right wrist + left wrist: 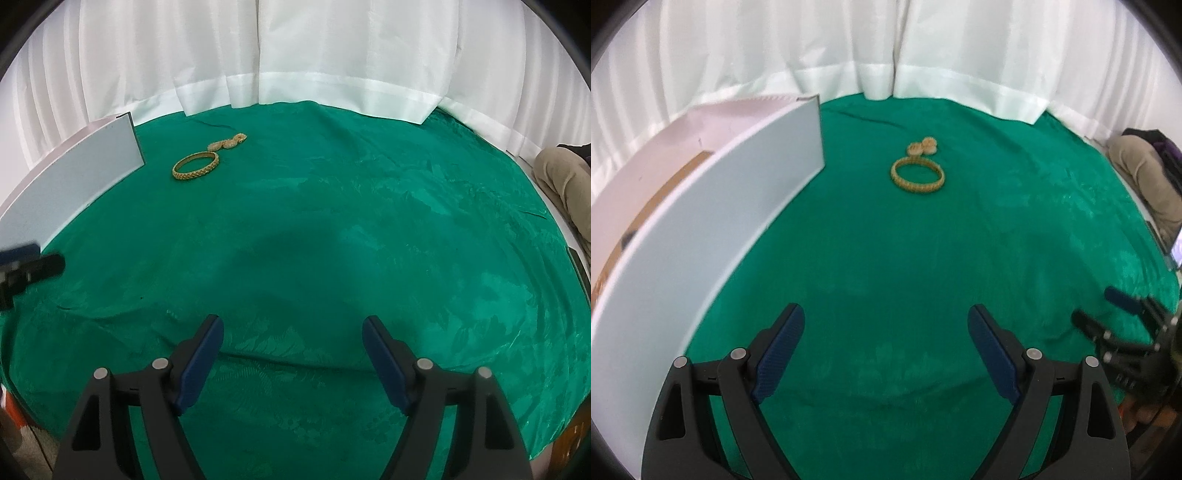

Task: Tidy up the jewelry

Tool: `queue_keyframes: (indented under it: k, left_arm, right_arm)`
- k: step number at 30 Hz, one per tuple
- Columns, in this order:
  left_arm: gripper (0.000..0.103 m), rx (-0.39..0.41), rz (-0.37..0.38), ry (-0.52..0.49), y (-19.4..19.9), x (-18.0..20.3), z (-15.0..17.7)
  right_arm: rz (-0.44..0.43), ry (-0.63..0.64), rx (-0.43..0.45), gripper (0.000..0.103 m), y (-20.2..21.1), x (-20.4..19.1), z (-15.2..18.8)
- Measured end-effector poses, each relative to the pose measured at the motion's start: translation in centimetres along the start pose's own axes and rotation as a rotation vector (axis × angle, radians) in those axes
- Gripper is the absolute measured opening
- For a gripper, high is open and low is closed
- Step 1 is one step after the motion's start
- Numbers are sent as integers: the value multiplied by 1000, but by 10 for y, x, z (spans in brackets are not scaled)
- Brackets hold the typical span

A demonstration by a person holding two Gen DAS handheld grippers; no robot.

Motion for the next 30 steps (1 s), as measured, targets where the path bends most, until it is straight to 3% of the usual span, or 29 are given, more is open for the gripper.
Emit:
queue_keyframes:
  k: [7, 15, 22, 30]
  left_arm:
    - [91, -22, 3, -58, -32, 24, -48]
    - [91, -48, 6, 42, -104, 38, -105]
    - [91, -89, 15, -28, -144, 63, -107]
    - [92, -64, -30, -93, -165, 76, -109]
  right_arm:
    - [-19, -4, 0, 79, -2, -2, 2]
    - [-34, -1, -2, 79, -2, -5, 4]
    - [-45, 2, -12, 79, -4, -5, 8]
    - [-42, 7, -8, 80, -5, -7, 9]
Point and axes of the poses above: each gripper's, at about its wrist camera, not at the fingertips, and y roughly against the way its jaws point, x to its right, z to its underside, the point moved 2 cm from there along -y, roughly the way its jaws point, and after that the axes turned 15 degrees about y, right-handed, at the moved point
